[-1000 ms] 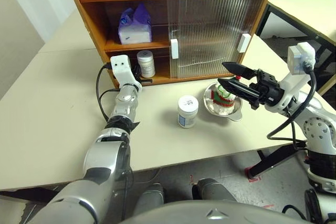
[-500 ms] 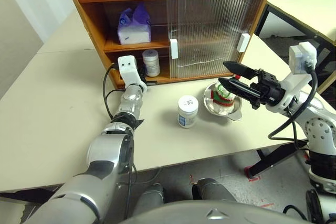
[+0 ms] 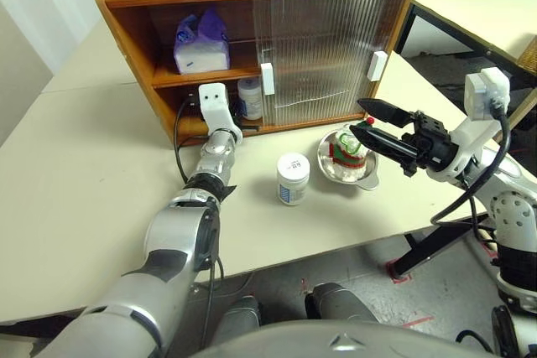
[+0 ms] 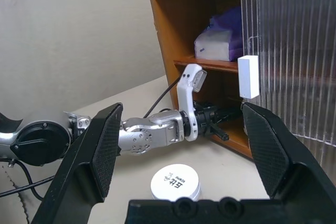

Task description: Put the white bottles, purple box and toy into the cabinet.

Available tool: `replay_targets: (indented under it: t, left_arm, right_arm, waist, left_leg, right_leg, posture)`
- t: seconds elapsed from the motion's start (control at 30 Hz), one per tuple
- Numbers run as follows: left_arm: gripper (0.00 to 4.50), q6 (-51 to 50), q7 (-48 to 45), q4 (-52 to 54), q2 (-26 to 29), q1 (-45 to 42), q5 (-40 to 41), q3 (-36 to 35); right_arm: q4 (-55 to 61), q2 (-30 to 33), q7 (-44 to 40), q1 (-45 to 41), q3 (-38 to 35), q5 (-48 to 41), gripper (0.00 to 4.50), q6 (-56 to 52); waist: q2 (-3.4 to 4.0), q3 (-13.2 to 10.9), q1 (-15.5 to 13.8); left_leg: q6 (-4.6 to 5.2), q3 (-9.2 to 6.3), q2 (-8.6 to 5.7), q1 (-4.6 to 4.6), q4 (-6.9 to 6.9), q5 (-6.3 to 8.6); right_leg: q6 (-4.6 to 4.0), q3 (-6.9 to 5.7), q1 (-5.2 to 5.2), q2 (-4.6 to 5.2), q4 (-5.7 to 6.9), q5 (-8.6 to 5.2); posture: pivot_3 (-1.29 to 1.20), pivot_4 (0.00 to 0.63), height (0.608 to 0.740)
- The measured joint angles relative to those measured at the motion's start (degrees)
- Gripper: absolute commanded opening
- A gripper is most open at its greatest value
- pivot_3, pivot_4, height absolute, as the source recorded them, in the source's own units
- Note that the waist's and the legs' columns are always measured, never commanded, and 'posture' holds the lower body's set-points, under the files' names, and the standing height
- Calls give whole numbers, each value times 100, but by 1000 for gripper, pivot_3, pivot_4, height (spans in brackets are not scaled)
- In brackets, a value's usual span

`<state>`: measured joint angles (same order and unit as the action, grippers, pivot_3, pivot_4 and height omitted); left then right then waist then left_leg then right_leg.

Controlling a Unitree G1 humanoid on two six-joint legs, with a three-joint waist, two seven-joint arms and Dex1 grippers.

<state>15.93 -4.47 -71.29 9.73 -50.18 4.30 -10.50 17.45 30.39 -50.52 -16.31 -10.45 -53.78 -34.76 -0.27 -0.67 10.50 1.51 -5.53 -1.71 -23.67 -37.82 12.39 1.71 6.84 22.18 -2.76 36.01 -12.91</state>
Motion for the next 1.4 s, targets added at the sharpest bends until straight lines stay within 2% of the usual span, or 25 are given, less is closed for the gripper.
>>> replay_targets:
  t: [0.07,0.17,0.37,0.47,0.53,0.67,0.83,1.0,1.13,1.4]
  left_arm:
    - [18,55,-52,52,54,64,26,-30]
    - [588,139,-224,264,66,283,92,-83]
    - [2681,169,-903,1630,124,1290,397,-100]
    - [3766,-267,-1786,3037,305,2099,773,35]
    - [4452,-571,-2425,3861,487,2615,1019,152]
    - [4452,-1170,-3538,4931,991,3259,1468,299]
    - [4452,-1961,-4767,5695,1475,3846,1987,532]
    - [4452,-2241,-5397,5807,1651,4016,2115,663]
    - [4452,-2264,-6091,6029,1848,4131,2115,965]
    - [4452,-2065,-6671,6016,1675,4042,2002,1474]
  right_arm:
    - [0,-1,1,3,0,-6,4500,0]
    - [-2,-11,0,2,1,-8,4500,0]
    - [-96,-55,-34,-39,25,-6,4500,1]
    - [-190,-88,-99,-116,63,-3,4500,3]
    - [-246,-92,-135,-143,69,4,4500,4]
    - [-357,-116,-224,-240,100,45,4500,8]
    - [-455,-174,-311,-331,192,83,4500,13]
    - [-472,-195,-334,-362,201,96,4500,17]
    - [-471,-196,-353,-362,201,96,4500,17]
    - [-456,-186,-361,-356,198,96,4500,17]
  waist:
    - [0,0,33]
    - [0,0,46]
    - [0,-1,32]
    - [0,0,6]
    - [0,0,-30]
    - [3,2,-167]
    - [22,14,-316]
    - [24,16,-409]
    - [32,21,-416]
    - [36,24,-414]
  left_leg:
    - [1,2,-1,1,0,1]
    - [2,6,-2,1,-1,1]
    - [4,14,-3,-5,-5,5]
    - [-5,17,-3,-7,-4,12]
    - [-74,14,-2,-8,-3,54]
    - [-84,-15,40,-11,-1,59]
    - [-91,-21,52,-21,14,63]
    - [-95,-24,64,-31,16,66]
    - [-100,-23,76,-33,17,69]
    - [-97,-16,93,-36,24,68]
  right_leg:
    - [1,-3,0,0,0,0]
    - [3,-7,0,0,0,0]
    - [6,-29,3,-3,0,-3]
    - [3,-31,6,-5,0,-4]
    - [-2,-33,11,-6,3,-7]
    - [-30,13,30,6,16,-5]
    - [-81,15,84,46,21,16]
    - [-148,16,102,53,22,48]
    - [-154,16,109,53,21,47]
    - [-159,14,107,52,23,49]
  posture:
    - [-239,14,740]
    - [-230,17,740]
    - [-190,20,740]
    - [-172,20,740]
    - [-164,18,740]
    - [-157,15,740]
    - [-156,9,740]
    - [-160,5,740]
    - [-166,4,740]
    - [-177,3,740]
